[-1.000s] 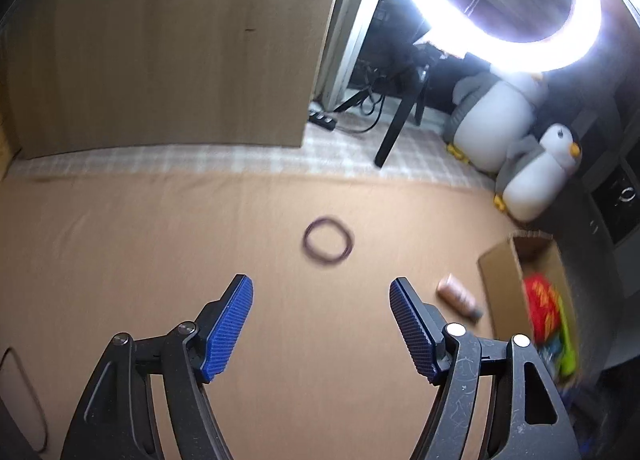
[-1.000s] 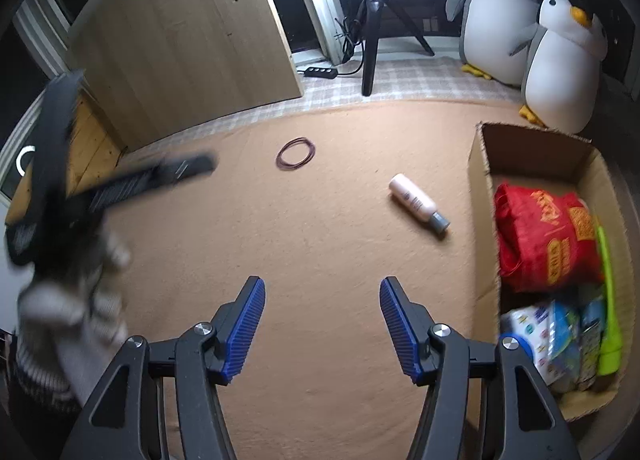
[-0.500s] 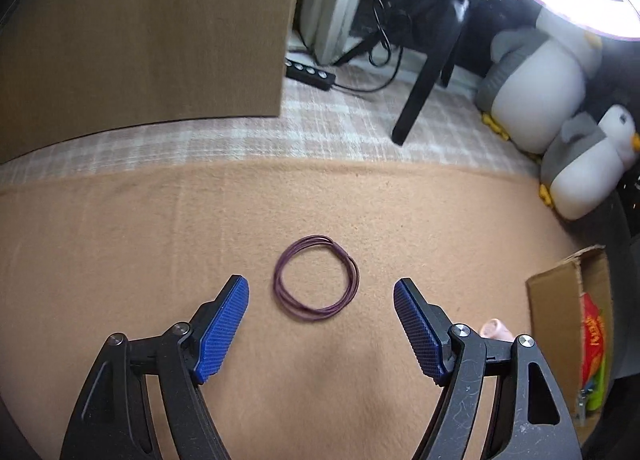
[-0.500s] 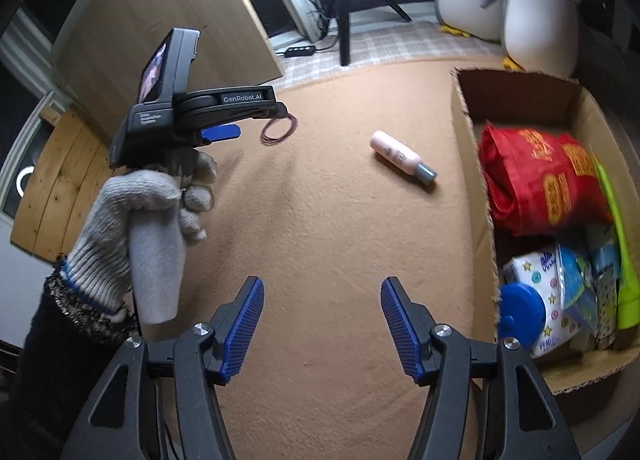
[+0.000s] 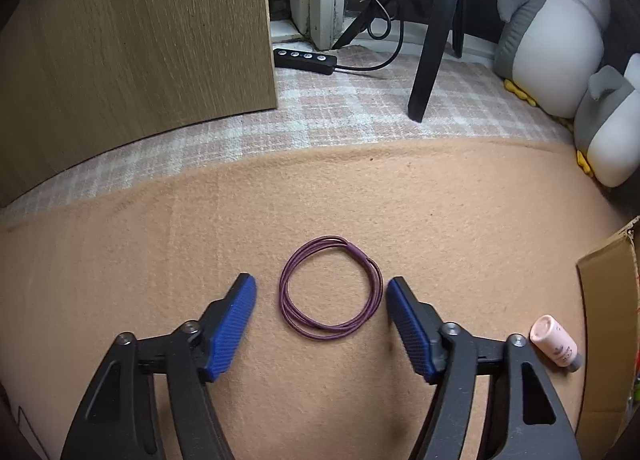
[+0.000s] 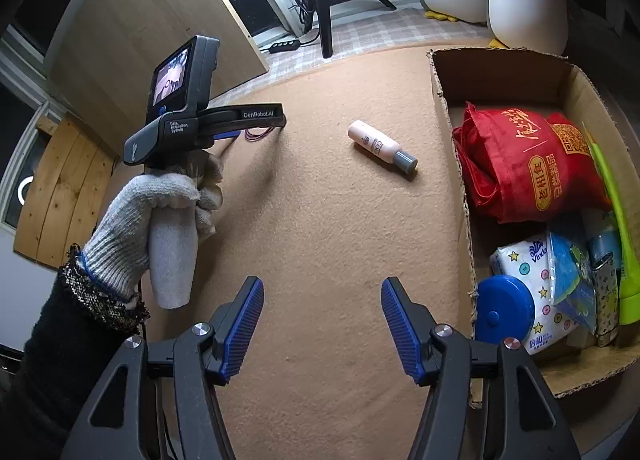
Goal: Organize objects
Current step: 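Move the left tool to the purple rubber band and close on it, then carry the rubber band with the left tool onto the red bag and release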
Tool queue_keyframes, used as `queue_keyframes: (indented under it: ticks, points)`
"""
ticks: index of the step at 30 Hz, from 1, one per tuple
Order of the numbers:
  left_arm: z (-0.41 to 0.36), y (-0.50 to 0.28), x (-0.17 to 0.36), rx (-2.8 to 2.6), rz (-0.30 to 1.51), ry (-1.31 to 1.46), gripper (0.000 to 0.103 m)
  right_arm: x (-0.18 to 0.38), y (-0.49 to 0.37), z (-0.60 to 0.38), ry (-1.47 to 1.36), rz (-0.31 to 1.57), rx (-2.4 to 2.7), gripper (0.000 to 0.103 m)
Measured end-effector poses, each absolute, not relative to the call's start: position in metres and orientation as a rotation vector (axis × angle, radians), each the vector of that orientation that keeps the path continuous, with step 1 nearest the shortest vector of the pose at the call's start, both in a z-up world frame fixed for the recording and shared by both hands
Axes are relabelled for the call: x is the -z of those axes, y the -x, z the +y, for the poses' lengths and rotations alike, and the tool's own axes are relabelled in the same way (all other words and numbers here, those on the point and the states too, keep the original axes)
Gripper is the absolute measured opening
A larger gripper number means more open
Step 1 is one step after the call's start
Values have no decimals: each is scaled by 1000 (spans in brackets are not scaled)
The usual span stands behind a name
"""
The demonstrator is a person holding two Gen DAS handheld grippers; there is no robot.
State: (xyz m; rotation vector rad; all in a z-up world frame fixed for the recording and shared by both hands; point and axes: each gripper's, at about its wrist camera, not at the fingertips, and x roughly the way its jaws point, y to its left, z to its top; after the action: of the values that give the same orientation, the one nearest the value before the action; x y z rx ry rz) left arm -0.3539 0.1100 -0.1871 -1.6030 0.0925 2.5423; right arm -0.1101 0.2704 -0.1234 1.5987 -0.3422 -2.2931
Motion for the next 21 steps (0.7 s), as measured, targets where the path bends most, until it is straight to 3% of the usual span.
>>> queue_keyframes:
  ticks: [7,12,21]
  points:
    - [117,348,182,-2523,139,1569,26,127,114,270,-1609,-341,2284,57]
    - [119,345,181,-2494,100,1559,8,127,115,270,-1614,-341,2284,57]
    - [108,333,179,-2444,-25,1564,4,128,114,272,-1615,-350,2293,57]
